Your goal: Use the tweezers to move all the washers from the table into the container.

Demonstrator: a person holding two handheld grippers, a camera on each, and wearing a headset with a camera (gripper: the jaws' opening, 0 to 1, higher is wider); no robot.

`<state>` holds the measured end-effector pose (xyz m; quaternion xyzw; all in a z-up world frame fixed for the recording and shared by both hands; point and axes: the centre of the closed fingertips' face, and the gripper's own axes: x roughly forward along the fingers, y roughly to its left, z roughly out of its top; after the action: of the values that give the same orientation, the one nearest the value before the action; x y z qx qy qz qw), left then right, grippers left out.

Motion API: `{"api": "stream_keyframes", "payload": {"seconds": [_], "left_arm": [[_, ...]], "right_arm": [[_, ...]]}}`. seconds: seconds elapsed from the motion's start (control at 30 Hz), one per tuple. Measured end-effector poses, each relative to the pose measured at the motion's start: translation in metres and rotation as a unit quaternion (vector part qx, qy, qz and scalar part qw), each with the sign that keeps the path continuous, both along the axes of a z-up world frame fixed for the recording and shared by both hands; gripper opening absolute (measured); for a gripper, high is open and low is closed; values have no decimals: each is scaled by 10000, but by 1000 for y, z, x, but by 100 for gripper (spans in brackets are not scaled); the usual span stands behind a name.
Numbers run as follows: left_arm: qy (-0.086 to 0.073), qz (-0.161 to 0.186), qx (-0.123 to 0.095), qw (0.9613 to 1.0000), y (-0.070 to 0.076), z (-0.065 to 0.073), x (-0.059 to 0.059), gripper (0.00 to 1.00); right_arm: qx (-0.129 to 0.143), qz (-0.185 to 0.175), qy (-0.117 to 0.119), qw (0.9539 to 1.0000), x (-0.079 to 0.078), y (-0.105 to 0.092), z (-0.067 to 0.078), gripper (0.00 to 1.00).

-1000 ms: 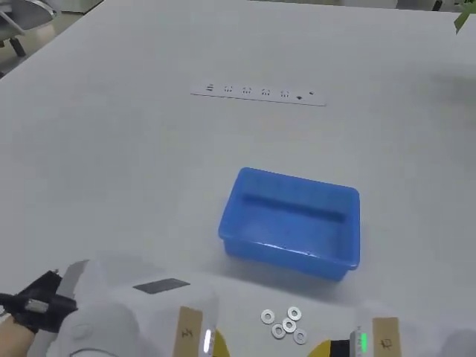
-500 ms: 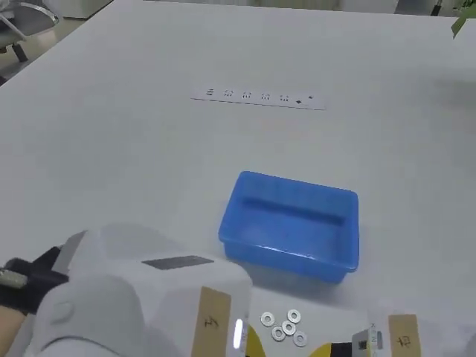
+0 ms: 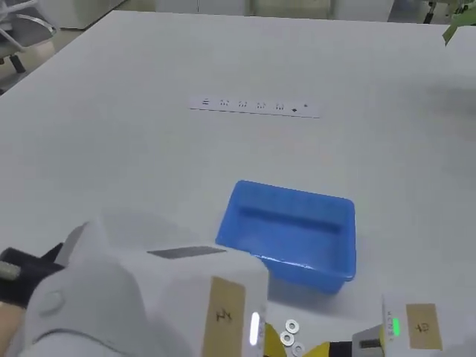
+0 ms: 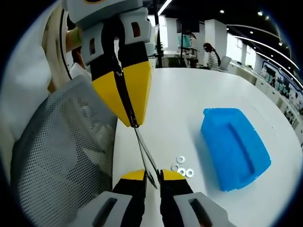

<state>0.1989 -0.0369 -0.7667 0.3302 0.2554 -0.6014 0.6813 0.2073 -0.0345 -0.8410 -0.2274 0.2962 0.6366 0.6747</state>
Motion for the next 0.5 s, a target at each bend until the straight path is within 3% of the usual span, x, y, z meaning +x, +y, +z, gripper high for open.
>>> {"api": "stream_keyframes", "payload": {"seconds": [0.27, 0.5], "left_arm": [[-33, 93, 197, 9998, 11, 3, 17, 0], [4, 87, 284, 9996, 12, 3, 27, 0]], "right_arm": [[150, -11, -93, 9998, 16, 16, 3, 7], [210, 0, -83, 9997, 24, 24, 1, 7]]}}
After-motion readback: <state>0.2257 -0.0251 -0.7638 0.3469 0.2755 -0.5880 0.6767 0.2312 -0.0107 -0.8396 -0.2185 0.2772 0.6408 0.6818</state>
